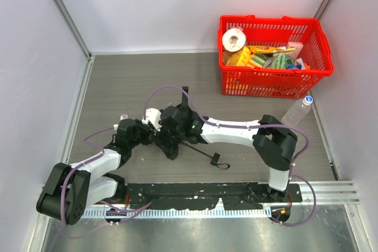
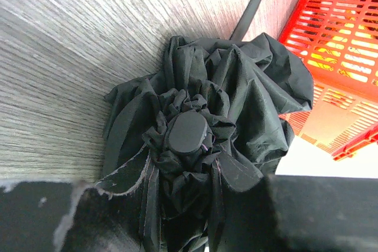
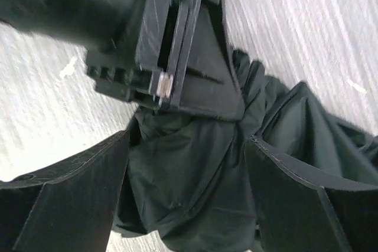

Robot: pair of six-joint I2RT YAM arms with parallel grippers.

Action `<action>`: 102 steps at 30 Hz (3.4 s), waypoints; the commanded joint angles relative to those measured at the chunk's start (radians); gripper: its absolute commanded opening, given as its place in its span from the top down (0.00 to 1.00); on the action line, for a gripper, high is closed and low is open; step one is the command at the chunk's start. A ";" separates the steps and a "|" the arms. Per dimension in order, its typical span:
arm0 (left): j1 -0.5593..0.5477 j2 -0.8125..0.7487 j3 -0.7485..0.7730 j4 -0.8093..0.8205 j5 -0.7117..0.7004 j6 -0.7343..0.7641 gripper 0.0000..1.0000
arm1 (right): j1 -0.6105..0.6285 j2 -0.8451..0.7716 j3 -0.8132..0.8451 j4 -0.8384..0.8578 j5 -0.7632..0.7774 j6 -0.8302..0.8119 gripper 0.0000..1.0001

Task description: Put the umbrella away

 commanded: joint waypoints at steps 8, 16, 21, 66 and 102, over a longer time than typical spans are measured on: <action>-0.003 -0.025 0.049 -0.189 -0.050 -0.016 1.00 | 0.071 0.096 -0.110 0.185 0.394 -0.088 0.18; -0.004 -0.065 0.069 -0.273 -0.052 -0.035 1.00 | 0.057 0.204 -0.076 0.086 0.507 -0.046 0.39; -0.003 -0.073 0.086 -0.283 -0.054 -0.038 1.00 | 0.018 0.208 -0.090 0.043 0.364 0.022 0.72; 0.108 -0.101 0.175 -0.346 0.094 0.105 0.00 | -0.308 0.369 0.116 -0.209 -0.518 0.268 0.99; 0.028 0.229 0.195 0.107 -0.069 0.065 0.00 | -0.283 0.358 0.143 -0.227 -0.561 0.220 0.99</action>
